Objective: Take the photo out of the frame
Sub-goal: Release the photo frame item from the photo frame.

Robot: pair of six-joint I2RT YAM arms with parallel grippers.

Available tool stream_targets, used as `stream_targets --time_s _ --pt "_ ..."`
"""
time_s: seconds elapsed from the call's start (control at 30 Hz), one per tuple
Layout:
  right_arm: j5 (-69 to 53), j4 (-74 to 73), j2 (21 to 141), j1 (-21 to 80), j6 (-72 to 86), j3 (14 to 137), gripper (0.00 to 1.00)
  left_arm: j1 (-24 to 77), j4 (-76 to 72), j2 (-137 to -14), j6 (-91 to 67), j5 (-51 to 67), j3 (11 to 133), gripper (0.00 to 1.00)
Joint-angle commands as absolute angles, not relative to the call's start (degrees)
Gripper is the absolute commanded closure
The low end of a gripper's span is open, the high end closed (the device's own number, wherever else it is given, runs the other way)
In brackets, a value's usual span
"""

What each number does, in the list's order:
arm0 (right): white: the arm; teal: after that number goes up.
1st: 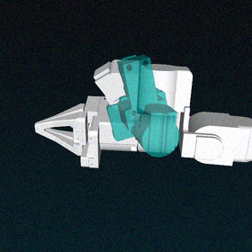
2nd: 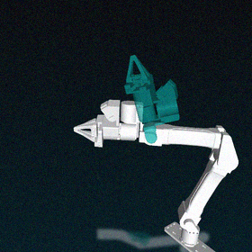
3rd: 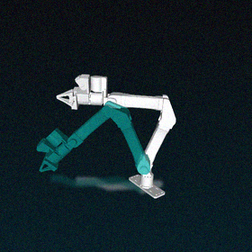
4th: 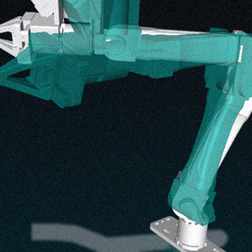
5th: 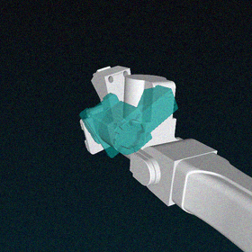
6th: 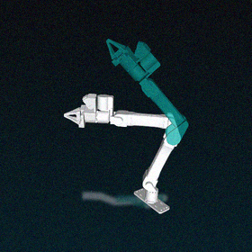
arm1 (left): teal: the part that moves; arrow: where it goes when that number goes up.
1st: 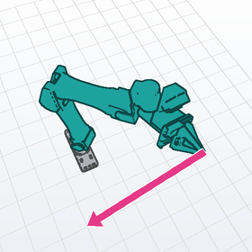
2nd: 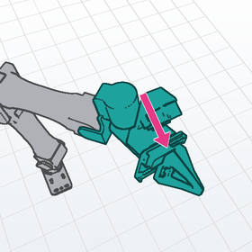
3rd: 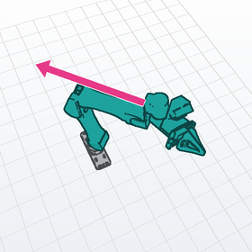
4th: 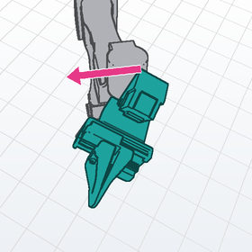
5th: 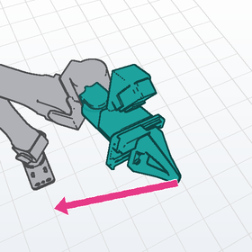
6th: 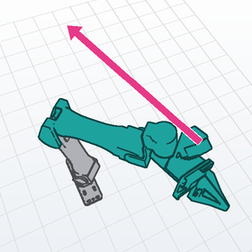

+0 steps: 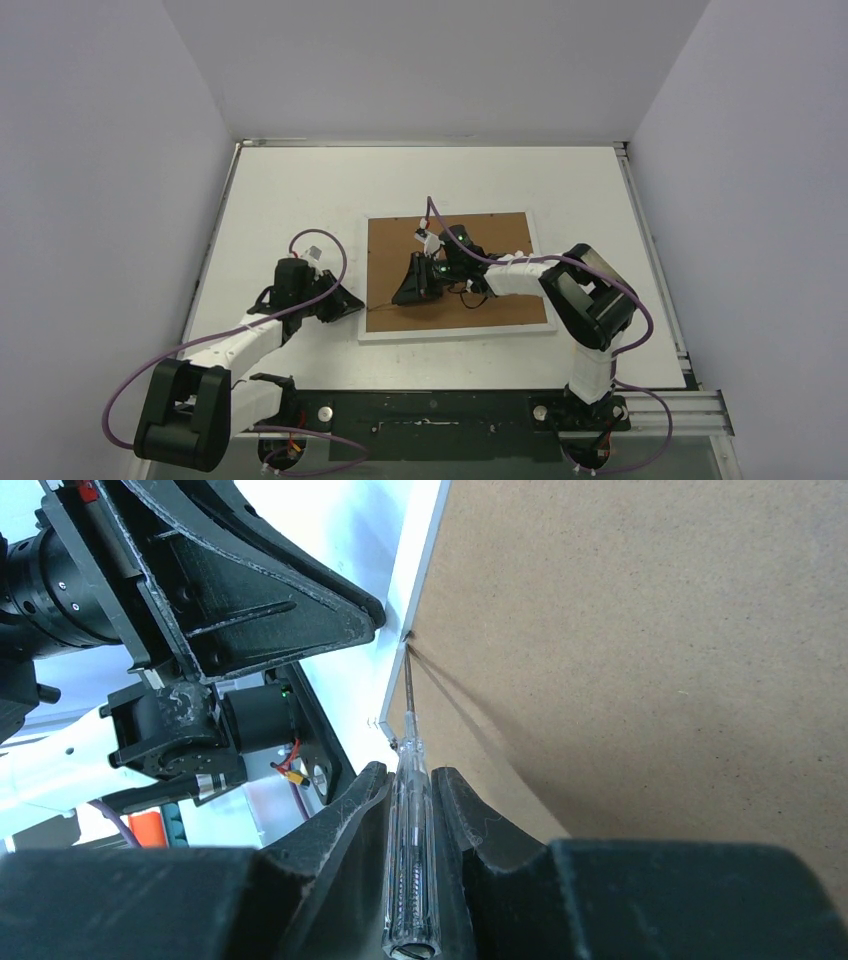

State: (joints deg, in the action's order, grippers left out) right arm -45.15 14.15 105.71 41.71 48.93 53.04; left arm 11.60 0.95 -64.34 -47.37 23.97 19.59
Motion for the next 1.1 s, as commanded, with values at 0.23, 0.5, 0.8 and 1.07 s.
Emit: stream_targets --time_s 0.23,0.5,0.8,1.07 --pt "-43.01 13.54 105.65 41.76 47.49 54.41 0.95 10.37 1.64 -61.99 -46.65 22.08 18.78 0.85" --pt "-43.57 14.41 106.19 41.84 48.08 54.58 0.95 10.37 -1.99 -64.35 -46.93 24.42 18.33 0.86" --pt "-43.41 12.17 104.26 40.86 46.85 54.19 0.95 10.37 -2.52 -64.86 -46.93 24.35 18.37 0.86" --pt "-43.42 12.11 103.68 40.78 46.93 53.53 0.95 10.31 -2.70 -64.69 -47.07 24.43 18.33 0.86"
